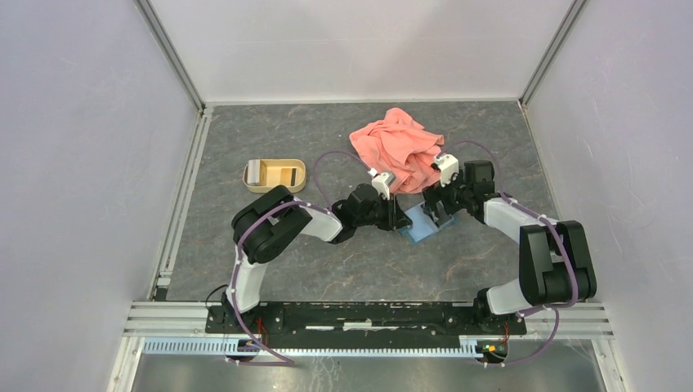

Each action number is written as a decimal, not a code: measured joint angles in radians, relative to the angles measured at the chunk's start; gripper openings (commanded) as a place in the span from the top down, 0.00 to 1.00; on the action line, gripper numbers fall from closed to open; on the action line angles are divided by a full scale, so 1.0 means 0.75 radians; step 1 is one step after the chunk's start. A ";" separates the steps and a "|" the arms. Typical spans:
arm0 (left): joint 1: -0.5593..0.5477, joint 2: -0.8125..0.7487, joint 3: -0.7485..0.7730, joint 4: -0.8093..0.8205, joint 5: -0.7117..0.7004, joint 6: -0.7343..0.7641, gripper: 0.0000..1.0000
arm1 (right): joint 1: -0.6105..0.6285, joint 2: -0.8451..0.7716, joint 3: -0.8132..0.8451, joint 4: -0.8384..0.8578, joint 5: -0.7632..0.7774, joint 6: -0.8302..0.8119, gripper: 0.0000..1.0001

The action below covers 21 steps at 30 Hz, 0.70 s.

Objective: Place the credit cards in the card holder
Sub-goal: Insert the credit card into the card holder.

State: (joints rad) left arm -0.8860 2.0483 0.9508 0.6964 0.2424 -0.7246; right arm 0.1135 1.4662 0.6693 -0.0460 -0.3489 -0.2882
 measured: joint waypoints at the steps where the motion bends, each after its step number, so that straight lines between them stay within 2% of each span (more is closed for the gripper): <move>1: 0.003 -0.006 0.004 -0.020 0.002 0.009 0.71 | -0.012 -0.005 0.000 -0.002 -0.028 0.001 0.02; 7: 0.039 -0.038 0.014 -0.120 0.049 0.074 0.70 | -0.122 -0.036 -0.025 -0.035 -0.211 -0.009 0.02; 14: 0.080 -0.069 0.038 -0.237 0.086 0.156 0.70 | -0.142 -0.096 -0.047 -0.073 -0.320 -0.056 0.02; 21: 0.128 -0.196 0.014 -0.435 0.024 0.273 0.65 | -0.143 -0.389 -0.070 -0.136 -0.417 -0.227 0.02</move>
State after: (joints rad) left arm -0.7898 1.9011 0.9611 0.3698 0.2607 -0.5201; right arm 0.0063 1.1744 0.6170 -0.1482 -0.6617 -0.4583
